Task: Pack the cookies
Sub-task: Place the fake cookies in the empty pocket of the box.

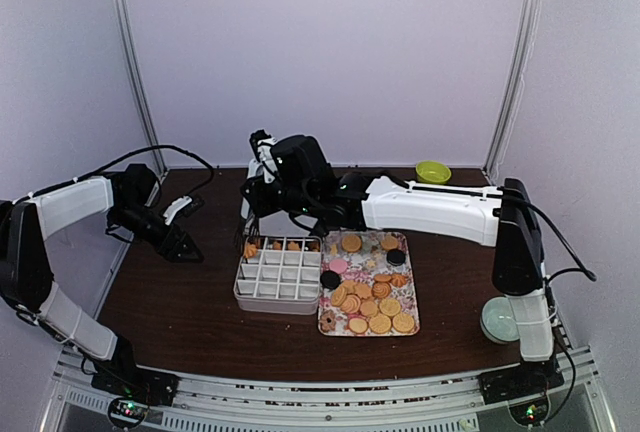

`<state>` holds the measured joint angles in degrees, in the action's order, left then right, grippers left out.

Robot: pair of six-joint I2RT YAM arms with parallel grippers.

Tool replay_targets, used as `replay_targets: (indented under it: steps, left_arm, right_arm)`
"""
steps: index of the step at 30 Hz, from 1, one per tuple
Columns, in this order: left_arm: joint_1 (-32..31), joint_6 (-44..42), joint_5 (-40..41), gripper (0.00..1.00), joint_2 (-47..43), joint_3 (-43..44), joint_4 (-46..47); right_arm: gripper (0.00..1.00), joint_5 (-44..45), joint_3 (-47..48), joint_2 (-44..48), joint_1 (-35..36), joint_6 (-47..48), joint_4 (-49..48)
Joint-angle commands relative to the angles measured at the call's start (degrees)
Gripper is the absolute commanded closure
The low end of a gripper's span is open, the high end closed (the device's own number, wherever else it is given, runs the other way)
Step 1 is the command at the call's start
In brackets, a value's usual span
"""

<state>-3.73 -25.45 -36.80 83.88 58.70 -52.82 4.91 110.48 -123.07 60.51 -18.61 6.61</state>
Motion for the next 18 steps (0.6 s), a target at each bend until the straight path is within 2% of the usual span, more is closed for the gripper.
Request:
replay_targets:
  steps: [1,11,18]
  left_arm:
    - [0.3,-0.7,-0.3,0.29,-1.2,0.3,-0.5]
    - [0.3,-0.3,-0.5,0.28,-1.6,0.1,-0.6]
    - [0.3,-0.4,-0.5,0.29,-1.8,0.3,-0.7]
  right_arm:
    - [0.65,0.5,-0.3,0.1,-0.1,-0.5,-2.5]
    - [0.59,0.3,-0.8,0.8,-0.1,-0.3,-2.3]
    - [0.62,0.6,-1.7,2.7,-0.1,0.3,-2.5]
